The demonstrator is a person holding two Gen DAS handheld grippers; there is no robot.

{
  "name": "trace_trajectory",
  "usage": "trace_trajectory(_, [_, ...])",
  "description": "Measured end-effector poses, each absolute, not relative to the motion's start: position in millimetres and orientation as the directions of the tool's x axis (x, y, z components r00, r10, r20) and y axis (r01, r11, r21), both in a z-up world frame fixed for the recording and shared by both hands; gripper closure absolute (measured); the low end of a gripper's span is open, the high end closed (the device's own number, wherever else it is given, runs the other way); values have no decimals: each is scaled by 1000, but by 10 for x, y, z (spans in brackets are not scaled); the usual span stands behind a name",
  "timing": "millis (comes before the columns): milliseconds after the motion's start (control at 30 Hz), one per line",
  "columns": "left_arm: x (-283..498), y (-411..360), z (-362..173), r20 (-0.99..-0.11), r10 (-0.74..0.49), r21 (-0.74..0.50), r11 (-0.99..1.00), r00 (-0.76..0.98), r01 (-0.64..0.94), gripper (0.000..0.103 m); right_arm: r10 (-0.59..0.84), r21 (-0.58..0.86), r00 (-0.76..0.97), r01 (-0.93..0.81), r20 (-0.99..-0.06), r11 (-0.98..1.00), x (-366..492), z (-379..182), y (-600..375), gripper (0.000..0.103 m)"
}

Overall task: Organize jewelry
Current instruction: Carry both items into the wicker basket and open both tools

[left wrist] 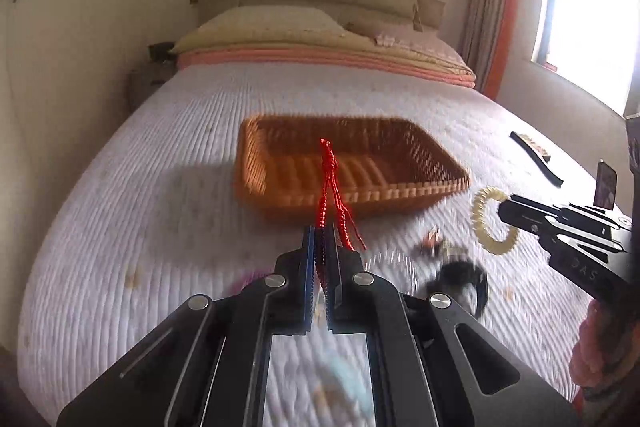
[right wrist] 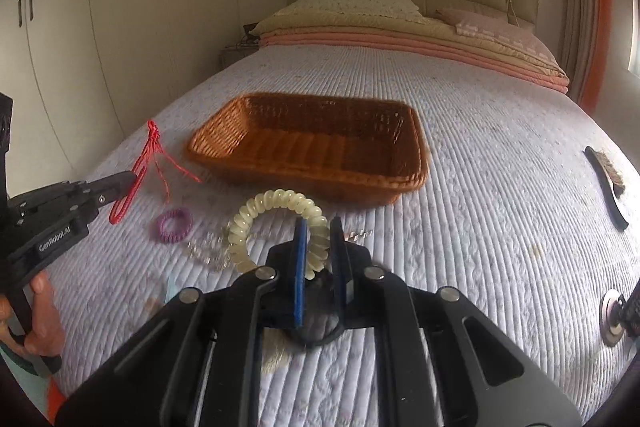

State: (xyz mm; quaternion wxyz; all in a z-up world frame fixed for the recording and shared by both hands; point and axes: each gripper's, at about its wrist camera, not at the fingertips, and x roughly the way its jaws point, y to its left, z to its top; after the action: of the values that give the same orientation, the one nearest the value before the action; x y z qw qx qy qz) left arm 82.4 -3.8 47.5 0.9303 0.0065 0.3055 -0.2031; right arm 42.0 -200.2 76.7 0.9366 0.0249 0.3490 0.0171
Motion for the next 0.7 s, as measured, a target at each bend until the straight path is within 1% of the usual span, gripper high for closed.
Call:
trace_trajectory(133, [1348, -312, 567, -588, -382, -118, 913, 713, 391, 101, 25, 78, 744, 36, -668, 996, 1044, 808, -2185, 93])
trace_trajectory(233, [1729, -472, 513, -623, -379, -136, 914, 684, 382, 101, 32, 105, 699, 61, -714, 993, 1519, 680, -2297, 93])
trace_trajectory(367, [2218, -586, 316, -685, -374, -183, 919, 625, 350, 101, 48, 130, 614, 89, -788, 987, 2002, 399, -2376, 93])
trace_trajectory(533, [2527, -719, 87, -744, -323, -148, 933, 585, 328, 101, 33, 102, 536, 100, -844, 990, 2228, 116, -2322, 93])
trace_trajectory(667, [2572, -755, 32, -752, -326, -140, 928, 573, 344, 100, 23, 80, 536, 84, -844, 993, 2220, 59, -2244, 93])
trace_trajectory(700, [2577, -755, 39, -752, -326, -138, 928, 573, 347, 97, 22, 79, 534, 85, -845, 993, 2215, 56, -2236, 92])
